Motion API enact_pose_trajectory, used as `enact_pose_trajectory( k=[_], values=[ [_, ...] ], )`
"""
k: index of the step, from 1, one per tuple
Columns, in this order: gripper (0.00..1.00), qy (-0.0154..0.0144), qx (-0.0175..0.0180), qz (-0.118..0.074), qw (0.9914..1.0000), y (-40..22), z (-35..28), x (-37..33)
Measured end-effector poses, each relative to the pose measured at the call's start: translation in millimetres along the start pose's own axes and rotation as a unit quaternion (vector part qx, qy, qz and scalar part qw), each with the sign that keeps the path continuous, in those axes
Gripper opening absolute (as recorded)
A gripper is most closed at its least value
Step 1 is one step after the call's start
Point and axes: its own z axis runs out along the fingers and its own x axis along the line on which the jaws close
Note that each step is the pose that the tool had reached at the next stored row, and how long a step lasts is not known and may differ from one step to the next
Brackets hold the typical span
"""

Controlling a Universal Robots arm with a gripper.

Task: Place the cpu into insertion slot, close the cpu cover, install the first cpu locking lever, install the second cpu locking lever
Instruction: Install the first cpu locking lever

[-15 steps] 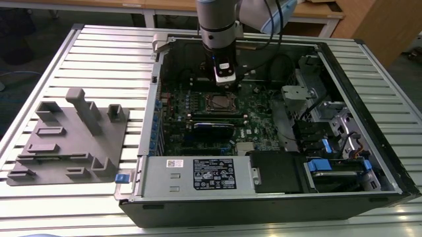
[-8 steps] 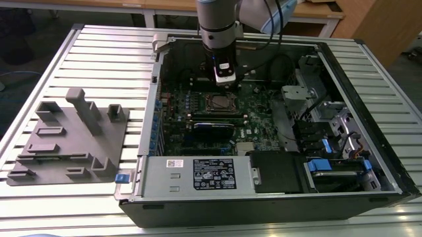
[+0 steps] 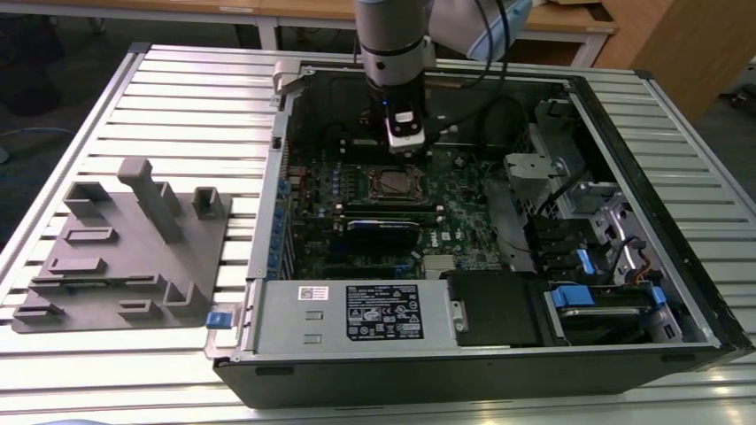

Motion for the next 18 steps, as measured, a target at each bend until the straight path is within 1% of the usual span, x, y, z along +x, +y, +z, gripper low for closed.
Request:
enact_pose_trajectory(
  k=[3,10,18],
  values=[
    [0.11,0.0002,0.0003,0.000,1.00000,0.5,-1.1,-0.9],
    [0.11,0.0002,0.0006,0.000,1.00000,1.0,-1.1,-1.9],
    [0.11,0.0001,0.0005,0.001,1.00000,5.8,-0.8,0.6]
  ],
)
